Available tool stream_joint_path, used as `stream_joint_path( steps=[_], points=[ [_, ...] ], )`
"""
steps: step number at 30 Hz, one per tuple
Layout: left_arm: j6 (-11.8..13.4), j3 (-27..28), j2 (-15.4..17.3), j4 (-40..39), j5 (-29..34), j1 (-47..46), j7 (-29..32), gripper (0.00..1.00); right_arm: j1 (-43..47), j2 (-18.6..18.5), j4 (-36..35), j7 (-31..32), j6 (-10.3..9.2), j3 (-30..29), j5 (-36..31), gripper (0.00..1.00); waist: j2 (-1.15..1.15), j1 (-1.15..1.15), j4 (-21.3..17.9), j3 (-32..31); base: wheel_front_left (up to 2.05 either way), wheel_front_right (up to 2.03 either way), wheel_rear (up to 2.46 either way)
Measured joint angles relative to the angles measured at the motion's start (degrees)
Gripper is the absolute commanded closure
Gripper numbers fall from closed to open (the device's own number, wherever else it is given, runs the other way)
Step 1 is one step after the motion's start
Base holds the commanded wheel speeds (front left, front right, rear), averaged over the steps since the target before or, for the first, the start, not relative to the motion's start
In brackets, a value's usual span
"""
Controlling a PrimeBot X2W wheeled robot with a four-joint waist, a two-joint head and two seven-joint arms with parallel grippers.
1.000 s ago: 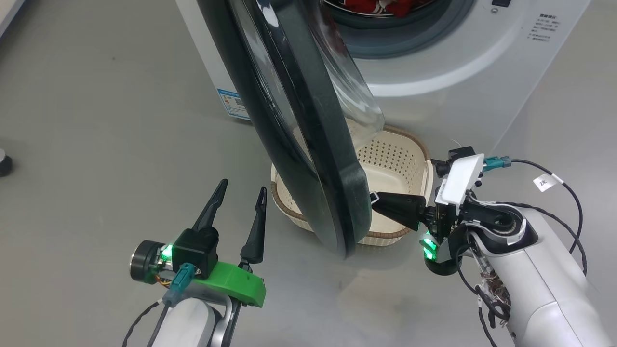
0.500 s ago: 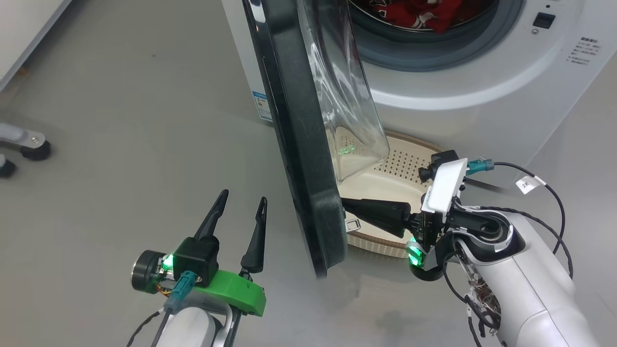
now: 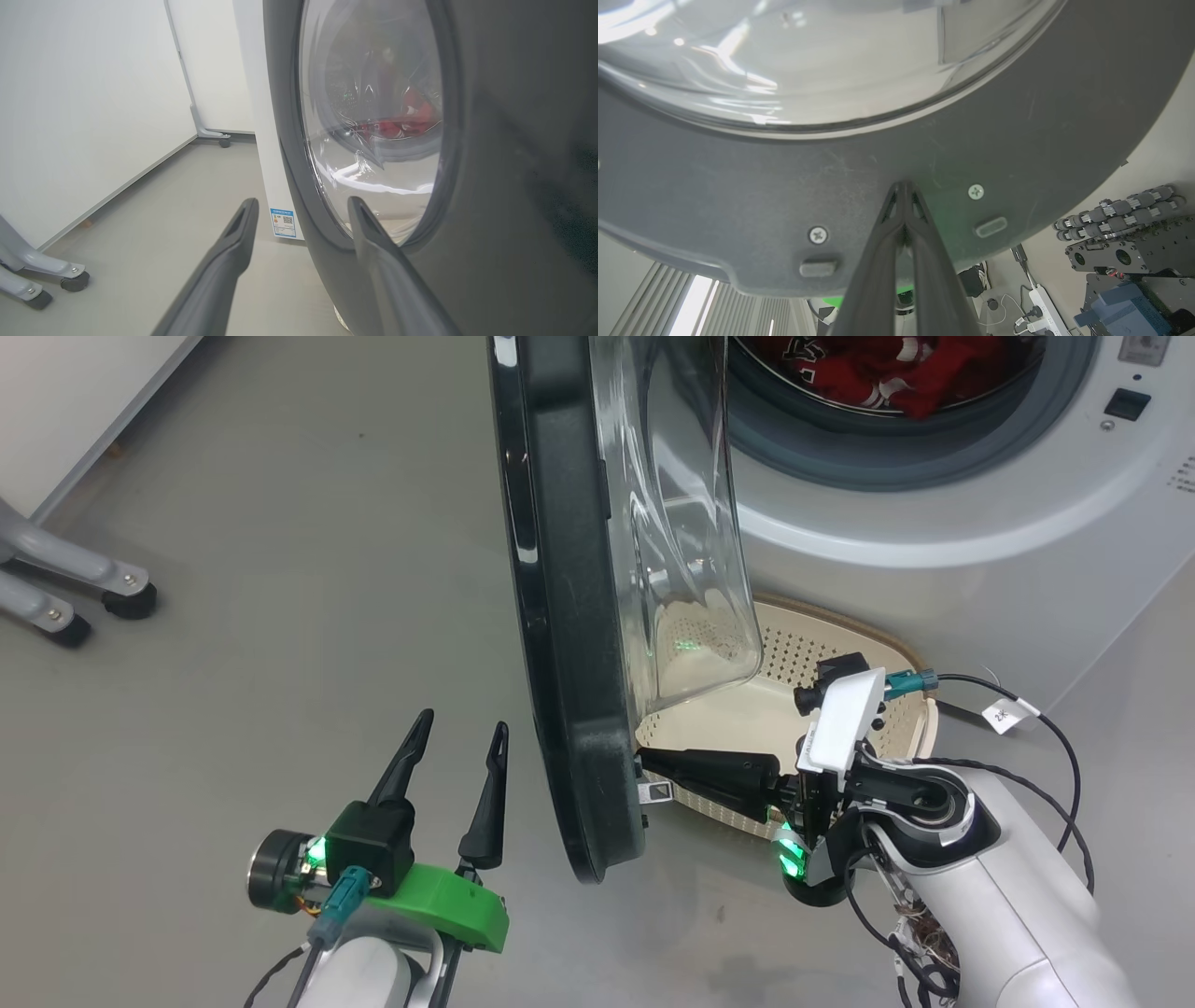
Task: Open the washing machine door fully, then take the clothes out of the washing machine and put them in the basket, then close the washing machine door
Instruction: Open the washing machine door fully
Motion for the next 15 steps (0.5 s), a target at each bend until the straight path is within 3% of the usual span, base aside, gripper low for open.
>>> stream_joint_path(
  steps=[11, 15],
  points=[
    [0.00, 1.36, 0.08, -0.29, 0.01, 0.83, 0.00, 0.00, 0.63, 0.31, -1.53, -2.10, -0.03, -0.83, 1.46, 1.00, 0.00, 0.00, 0.35, -0.11, 0.00, 0.00, 0.00],
    [0.00, 2.04, 0.08, -0.33, 0.03, 0.99, 0.00, 0.00, 1.74, 0.51, -3.59, -3.99, 1.12, -3.19, 1.97, 1.00, 0.00, 0.00, 0.02, -0.28, 0.00, 0.00, 0.00]
  ],
)
